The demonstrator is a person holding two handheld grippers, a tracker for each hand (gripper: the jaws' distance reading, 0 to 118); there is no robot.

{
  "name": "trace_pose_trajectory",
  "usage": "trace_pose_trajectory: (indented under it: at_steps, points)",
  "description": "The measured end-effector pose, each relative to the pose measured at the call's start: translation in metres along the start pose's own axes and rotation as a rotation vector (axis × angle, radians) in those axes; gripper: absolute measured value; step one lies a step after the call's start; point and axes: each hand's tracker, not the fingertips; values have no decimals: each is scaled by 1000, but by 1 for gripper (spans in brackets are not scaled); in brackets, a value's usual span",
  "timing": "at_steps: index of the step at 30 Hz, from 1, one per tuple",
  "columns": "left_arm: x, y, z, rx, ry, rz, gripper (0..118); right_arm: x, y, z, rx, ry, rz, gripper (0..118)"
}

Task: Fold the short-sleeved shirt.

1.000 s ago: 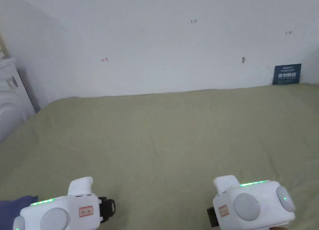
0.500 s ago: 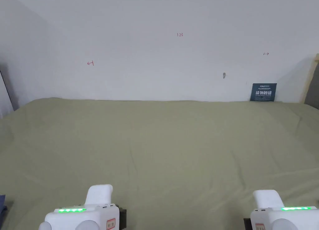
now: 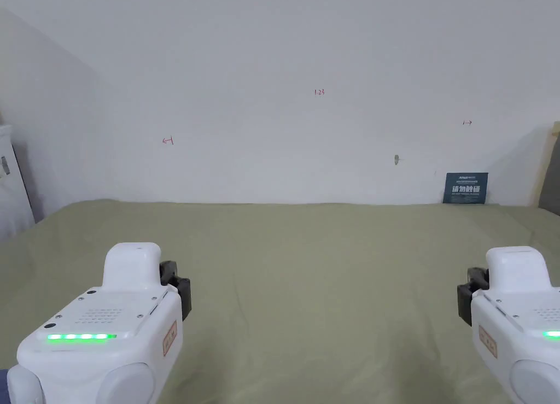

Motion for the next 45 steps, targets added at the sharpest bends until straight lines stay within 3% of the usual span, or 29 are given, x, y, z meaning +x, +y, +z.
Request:
trace_pose_trajectory:
  at_steps: [1, 3, 4, 5, 6, 7, 8, 10, 13, 17, 19, 30, 34, 45]
  points:
    - [-2, 2, -1, 18, -6, 19, 2, 0, 3, 0, 4, -1, -2, 2]
    - [-3, 5, -3, 25, -7, 40, 18, -1, 6, 0, 8, -10, -8, 11]
    - [-3, 4, -4, 34, 0, 55, 41, -2, 5, -1, 7, -15, -10, 28]
    - [-4, 2, -5, 46, -2, 61, 89, -4, 4, -2, 7, -19, -11, 75]
    - [-2, 0, -6, 61, 4, 63, 118, -5, 3, -4, -4, -21, -8, 113]
    - [-1, -4, -8, 66, 11, 58, 118, -6, 0, -8, -52, -30, -14, 116]
    - [-3, -5, -3, 144, 37, 74, 118, -4, -7, -4, 6, -64, -24, 116]
    - [0, -8, -5, 89, -6, 77, 118, -4, -16, -7, -19, 1, -51, 118]
    - [0, -14, -7, 45, -13, 78, 118, -9, -15, -3, -14, 15, -52, 118]
    - [-1, -20, -6, 77, -8, 69, 118, -16, -15, 3, 44, 22, -17, 118]
    - [1, -19, -5, 91, 2, 71, 118, -21, -13, 0, 7, -12, 58, 118]
    - [-6, -15, -6, 49, 26, 101, 118, -18, -6, 6, 18, 46, -33, 118]
    - [-16, -14, -2, 59, 3, 165, 118, -23, -1, 11, 52, 36, -12, 118]
    - [-15, -16, 3, 57, -7, 141, 118, -22, -6, 10, 28, 5, -24, 118]
